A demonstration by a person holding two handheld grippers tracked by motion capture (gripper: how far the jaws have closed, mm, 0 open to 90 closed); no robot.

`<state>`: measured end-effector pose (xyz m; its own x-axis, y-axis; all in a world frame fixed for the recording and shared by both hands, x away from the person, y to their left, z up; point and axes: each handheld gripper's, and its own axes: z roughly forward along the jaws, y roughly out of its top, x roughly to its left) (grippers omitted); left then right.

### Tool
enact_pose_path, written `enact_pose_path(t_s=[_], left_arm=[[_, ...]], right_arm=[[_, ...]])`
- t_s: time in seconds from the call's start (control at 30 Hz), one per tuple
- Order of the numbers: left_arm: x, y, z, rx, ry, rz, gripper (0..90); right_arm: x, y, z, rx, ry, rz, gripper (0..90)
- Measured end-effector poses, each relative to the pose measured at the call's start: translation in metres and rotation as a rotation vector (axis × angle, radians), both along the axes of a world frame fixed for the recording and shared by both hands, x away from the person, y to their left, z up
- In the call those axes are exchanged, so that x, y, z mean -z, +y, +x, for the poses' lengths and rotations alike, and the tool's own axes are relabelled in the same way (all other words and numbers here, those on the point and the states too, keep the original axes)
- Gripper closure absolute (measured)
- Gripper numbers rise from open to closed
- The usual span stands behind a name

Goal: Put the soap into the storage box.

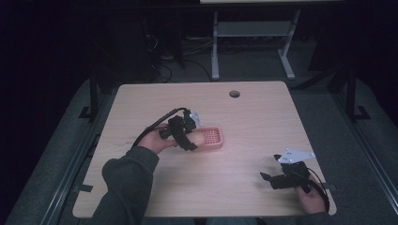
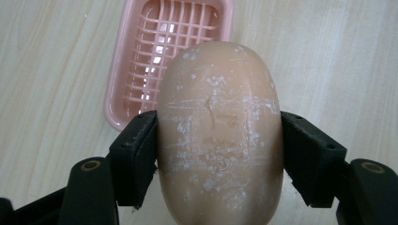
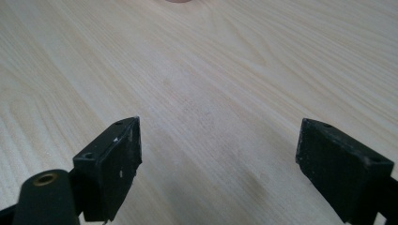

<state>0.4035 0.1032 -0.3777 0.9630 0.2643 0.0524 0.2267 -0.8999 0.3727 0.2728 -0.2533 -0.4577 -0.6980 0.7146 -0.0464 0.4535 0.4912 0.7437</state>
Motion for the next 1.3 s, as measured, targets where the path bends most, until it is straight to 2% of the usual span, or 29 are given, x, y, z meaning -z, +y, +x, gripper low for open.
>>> enact_pose_path(t_s=[0.4, 0.53, 0.7, 0.93, 1.07, 1.3], left_arm=[[0.002, -0.010, 0.011, 0.006, 0.006, 0.021, 32.3], [0.001, -0.013, 0.014, 0.009, 0.005, 0.004, 32.3], [0.003, -0.019, 0.020, 0.019, 0.007, 0.021, 32.3], [0.002, -0.024, 0.027, 0.016, 0.000, 0.006, 32.3], [0.008, -0.027, 0.030, 0.004, 0.017, 0.009, 32.3], [0.014, -0.033, 0.035, 0.010, 0.022, 0.010, 32.3]], right_arm=[[0.000, -0.001, 0.000, 0.005, 0.005, 0.006, 14.1], [0.000, -0.002, 0.001, 0.003, 0.003, 0.005, 14.1], [0.000, -0.002, 0.001, 0.005, 0.004, 0.013, 14.1], [0.000, -0.003, 0.001, 0.002, 0.001, 0.007, 14.1], [0.000, -0.002, 0.001, 0.006, 0.004, 0.014, 14.2], [0.000, -0.002, 0.001, 0.008, 0.005, 0.015, 14.1]])
